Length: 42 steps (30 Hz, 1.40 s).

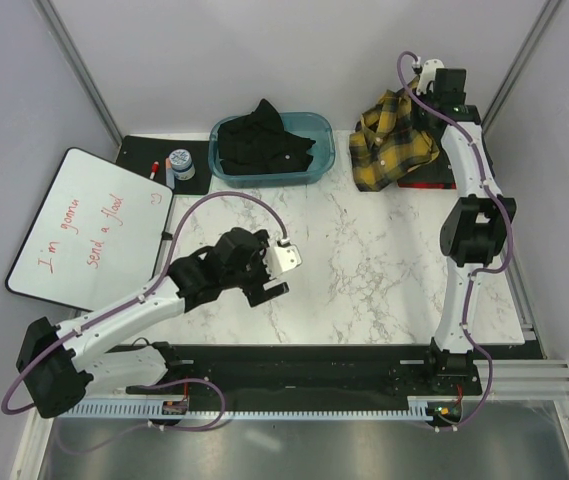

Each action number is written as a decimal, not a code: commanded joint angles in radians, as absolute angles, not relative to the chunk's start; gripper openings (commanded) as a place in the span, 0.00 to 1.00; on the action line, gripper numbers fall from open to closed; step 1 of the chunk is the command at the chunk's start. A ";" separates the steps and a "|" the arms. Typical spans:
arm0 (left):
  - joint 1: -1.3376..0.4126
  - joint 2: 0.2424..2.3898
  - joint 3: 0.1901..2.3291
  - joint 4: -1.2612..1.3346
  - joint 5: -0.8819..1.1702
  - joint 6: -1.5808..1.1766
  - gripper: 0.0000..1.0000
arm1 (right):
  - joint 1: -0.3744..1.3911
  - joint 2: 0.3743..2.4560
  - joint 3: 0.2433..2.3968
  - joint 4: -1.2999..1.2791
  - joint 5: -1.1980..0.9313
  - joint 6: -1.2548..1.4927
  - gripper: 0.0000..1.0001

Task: Fold and stack the long sleeve shirts
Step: Neatly place the folded shirt to the corner

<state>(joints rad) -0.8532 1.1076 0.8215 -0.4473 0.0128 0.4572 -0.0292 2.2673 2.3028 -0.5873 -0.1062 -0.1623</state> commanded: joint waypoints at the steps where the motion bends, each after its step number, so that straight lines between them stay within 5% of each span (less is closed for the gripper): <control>1: -0.850 1.072 0.811 -0.420 0.044 0.443 0.99 | -0.032 2.157 2.373 -0.577 -0.069 -0.216 0.00; 42: -0.848 1.045 0.784 -0.423 0.034 0.460 0.99 | -0.063 2.128 2.398 -0.595 -0.012 -0.262 0.00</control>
